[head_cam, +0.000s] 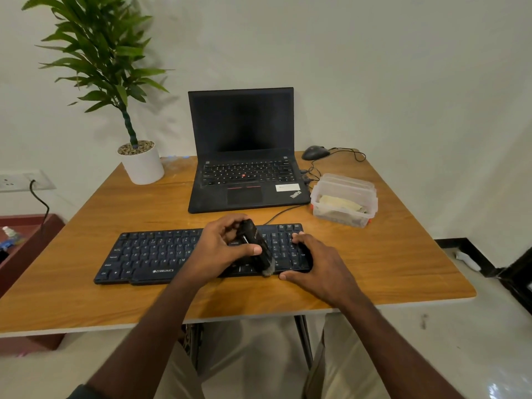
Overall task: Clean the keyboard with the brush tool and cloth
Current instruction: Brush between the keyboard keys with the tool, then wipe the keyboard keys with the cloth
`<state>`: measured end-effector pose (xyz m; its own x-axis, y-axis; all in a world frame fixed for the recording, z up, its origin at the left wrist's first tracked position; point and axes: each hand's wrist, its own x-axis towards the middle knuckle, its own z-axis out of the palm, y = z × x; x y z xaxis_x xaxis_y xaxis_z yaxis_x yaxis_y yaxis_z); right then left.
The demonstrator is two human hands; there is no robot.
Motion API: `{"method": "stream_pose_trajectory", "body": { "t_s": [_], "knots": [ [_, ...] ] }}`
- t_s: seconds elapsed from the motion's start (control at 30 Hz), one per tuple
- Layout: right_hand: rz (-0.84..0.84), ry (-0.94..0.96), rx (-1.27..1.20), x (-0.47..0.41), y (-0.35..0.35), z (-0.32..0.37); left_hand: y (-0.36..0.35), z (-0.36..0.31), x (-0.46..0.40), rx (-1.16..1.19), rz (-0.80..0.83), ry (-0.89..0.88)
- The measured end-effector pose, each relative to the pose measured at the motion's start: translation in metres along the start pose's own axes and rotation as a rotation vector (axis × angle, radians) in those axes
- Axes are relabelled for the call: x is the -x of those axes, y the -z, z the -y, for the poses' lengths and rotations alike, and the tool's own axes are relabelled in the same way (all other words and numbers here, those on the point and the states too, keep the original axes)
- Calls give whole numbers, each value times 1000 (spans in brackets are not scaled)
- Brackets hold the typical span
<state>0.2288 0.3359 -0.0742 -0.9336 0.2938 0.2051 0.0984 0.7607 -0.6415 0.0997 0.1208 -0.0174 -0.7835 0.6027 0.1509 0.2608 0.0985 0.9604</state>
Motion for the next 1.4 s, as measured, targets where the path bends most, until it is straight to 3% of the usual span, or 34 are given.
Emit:
{"method": "stream_pose_trajectory", "body": {
  "t_s": [0.13,0.23,0.43,0.63,0.9,1.07,1.27,1.4],
  "knots": [
    [20,4,-160,4,7,2,-19,-1,-1,115,-96,-8],
    [-79,-11,-409,8,23,-4,-45,-1,-6,168,-46,-18],
    [-363,-96,-172,18,77,-51,-105,1,-33,222,124,41],
    [-354,-147,-126,15,91,-75,-143,-3,-68,73,261,11],
    [-291,-104,-80,3,87,-82,-152,-14,-102,-462,478,-97],
    [-328,-60,-13,4,86,-84,-147,-12,-102,-560,415,-112],
    [-523,141,238,10,71,-59,-108,-1,-87,-537,304,-117],
    [-403,268,347,4,40,-20,-94,1,-96,-536,241,-117]
  ]
}}
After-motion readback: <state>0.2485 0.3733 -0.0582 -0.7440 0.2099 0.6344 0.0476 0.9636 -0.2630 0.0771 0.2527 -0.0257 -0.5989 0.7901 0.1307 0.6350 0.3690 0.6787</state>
